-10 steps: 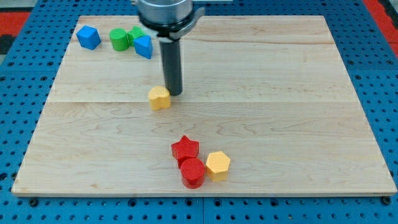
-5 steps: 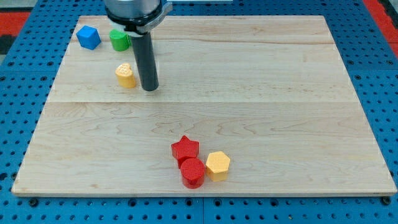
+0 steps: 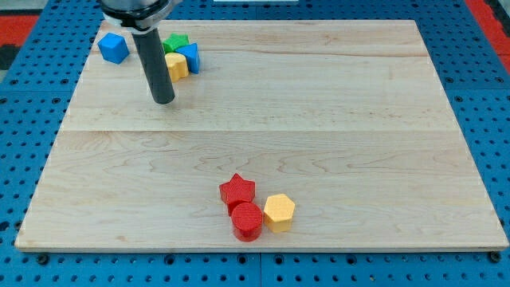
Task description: Move the yellow heart into green circle
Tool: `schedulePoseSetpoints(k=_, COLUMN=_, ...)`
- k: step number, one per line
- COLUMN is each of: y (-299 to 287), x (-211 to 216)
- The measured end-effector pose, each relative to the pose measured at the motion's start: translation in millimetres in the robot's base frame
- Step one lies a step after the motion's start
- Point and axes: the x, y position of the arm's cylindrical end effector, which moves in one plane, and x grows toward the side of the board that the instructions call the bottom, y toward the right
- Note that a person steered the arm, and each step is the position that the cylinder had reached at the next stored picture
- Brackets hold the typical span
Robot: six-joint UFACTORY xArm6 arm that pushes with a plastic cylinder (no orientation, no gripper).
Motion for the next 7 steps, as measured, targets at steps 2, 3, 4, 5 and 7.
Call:
schedulePoseSetpoints(k=2, y=-25.7, x=-69.5)
schedulePoseSetpoints(k=3, y=-23.5, x=-75.0)
schedulePoseSetpoints(k=4, y=-23.2, x=-64.0)
schedulePoseSetpoints(k=5, y=29.9, x=7.1)
schedulePoseSetpoints(k=7, y=81.6, x=-0.7)
